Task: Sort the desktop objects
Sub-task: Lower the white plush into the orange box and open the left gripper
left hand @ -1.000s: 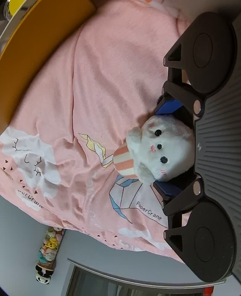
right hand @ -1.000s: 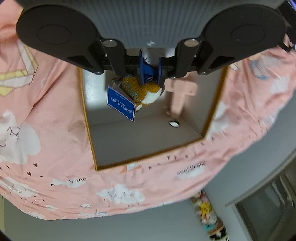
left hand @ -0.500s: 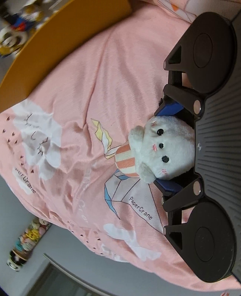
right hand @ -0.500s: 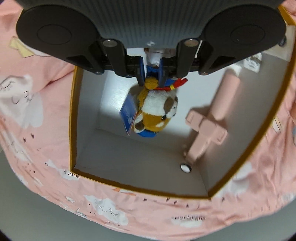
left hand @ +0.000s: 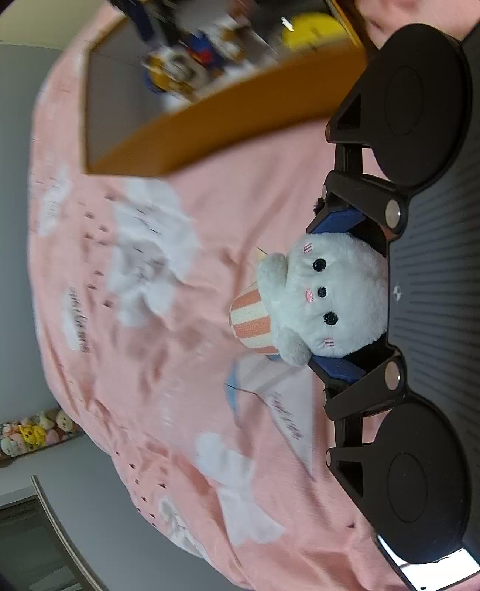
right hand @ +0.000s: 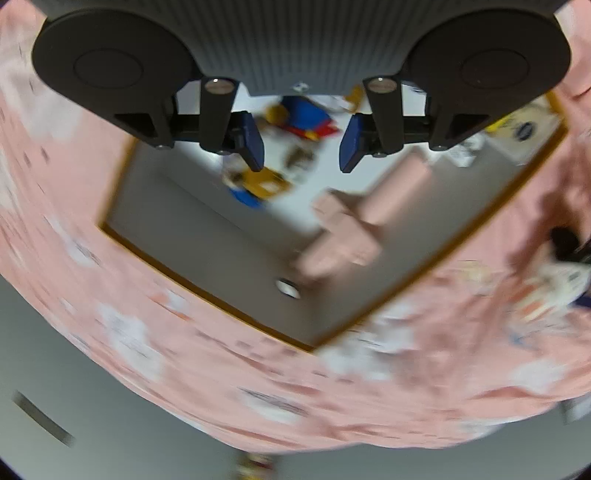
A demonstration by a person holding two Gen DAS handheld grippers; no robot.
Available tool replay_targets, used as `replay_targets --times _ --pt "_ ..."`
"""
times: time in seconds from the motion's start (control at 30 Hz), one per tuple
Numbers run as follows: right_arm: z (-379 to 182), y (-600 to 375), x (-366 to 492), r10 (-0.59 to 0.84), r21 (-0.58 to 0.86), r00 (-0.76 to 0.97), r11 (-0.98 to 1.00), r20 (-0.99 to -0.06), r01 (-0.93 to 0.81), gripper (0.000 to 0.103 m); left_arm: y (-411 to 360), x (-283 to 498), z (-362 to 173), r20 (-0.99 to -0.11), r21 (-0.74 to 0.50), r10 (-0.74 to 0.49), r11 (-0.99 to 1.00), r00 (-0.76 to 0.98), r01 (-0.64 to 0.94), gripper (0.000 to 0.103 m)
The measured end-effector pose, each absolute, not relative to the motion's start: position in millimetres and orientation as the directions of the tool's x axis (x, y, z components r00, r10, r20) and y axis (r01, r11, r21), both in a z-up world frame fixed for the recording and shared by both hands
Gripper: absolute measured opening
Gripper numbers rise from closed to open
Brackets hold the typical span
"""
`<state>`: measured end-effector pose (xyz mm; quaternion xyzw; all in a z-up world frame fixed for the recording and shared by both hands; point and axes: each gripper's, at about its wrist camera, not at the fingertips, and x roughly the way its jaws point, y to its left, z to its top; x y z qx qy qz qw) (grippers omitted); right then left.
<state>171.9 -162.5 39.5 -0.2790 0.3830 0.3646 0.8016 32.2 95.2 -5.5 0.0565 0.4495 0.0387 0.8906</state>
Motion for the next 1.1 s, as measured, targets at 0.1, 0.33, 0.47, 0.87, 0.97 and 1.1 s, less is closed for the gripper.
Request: replay_targets --times 0.1,0.33,0.47,0.87,0.97,1.1 --pt "30.9 -148.5 172.7 0.376 -0.189 0.407 0.498 -0.832 -0.846 0.037 83.2 30.3 18.2 -0.750 0.101 0.059 0.995 0.659 0.026 0.079" --pt "5.9 -136.1 174.7 0.320 -0.368 0.470 0.332 -0.823 -0.869 0.036 38.9 41.7 63.8 -0.651 0.069 -0.081 0.984 0.755 0.165 0.079" --pt "-5.6 -140.3 166.3 0.289 -0.499 0.532 0.185 -0.796 -0.847 0.036 -2.0 56.1 65.1 -0.629 0.137 -0.132 0.951 0.766 0.276 0.079" --pt "-8.0 -165.4 168.2 0.218 -0.560 0.543 -0.020 -0.811 -0.828 0.039 -69.5 119.9 9.3 -0.710 0.165 -0.192 0.890 0.677 0.425 0.079" --pt "-1.0 -171.7 176.4 0.243 -0.525 0.513 0.016 -0.824 -0.851 0.040 -76.4 135.9 -6.2 -0.743 0.150 -0.189 0.888 0.642 0.435 0.079" --pt "6.2 -179.1 186.6 0.283 -0.480 0.475 0.055 -0.833 -0.875 0.041 -83.7 153.6 -22.5 -0.776 0.134 -0.180 0.890 0.604 0.437 0.079"
